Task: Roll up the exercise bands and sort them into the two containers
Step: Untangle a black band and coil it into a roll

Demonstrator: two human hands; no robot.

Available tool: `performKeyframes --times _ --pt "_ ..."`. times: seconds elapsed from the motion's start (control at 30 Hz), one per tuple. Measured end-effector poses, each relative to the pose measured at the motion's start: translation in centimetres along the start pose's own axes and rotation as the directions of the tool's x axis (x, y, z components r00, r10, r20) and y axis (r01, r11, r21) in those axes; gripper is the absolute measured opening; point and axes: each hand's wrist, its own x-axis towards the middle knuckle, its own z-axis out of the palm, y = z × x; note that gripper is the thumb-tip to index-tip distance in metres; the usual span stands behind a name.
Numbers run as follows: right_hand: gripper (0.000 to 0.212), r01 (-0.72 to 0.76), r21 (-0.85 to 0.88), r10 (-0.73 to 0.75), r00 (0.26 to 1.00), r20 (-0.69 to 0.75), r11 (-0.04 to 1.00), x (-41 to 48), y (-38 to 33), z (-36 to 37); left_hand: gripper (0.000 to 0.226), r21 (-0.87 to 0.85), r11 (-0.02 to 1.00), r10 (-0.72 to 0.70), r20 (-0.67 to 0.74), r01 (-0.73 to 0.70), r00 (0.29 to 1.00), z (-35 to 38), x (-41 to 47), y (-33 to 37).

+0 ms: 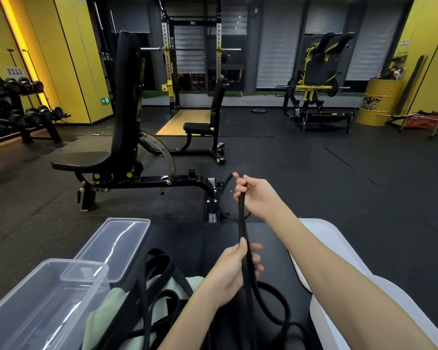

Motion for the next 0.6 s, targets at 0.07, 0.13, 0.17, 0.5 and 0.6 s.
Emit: performKeyframes --times 0.07,0.13,0.17,0.5,0.6 --pt "0.025 0.063 0.043 -0.065 0.998 0.027 0.997 0.8 -0.5 -0.2 0.037 -0.036 0.999 0.039 -0.021 -0.039 0.999 0.1 0.3 0.4" --pt "0.023 0.077 0.033 -0.078 0.997 0.029 0.996 1.3 -0.4 -0.8 0.028 -0.044 0.997 0.054 -0.067 -0.057 0.996 0.2 0.6 0.5" --pt "0.021 0.067 0.017 -0.068 0.998 0.017 0.998 1.5 -0.1 -1.1 0.022 -0.046 0.997 0.050 -0.086 -0.054 0.995 0.1 0.7 0.4" --pt "0.021 -0.320 -0.031 0.284 0.878 -0.385 0.947 1.9 6.2 -7.1 0.009 -0.077 0.996 0.019 -0.164 -0.032 0.986 -0.8 0.8 -1.4" --pt "0.029 -0.395 -0.090 0.314 0.832 -0.458 0.914 2.7 6.3 -7.8 0.009 -0.079 0.997 0.002 -0.160 -0.015 0.987 -1.1 0.7 -1.3"
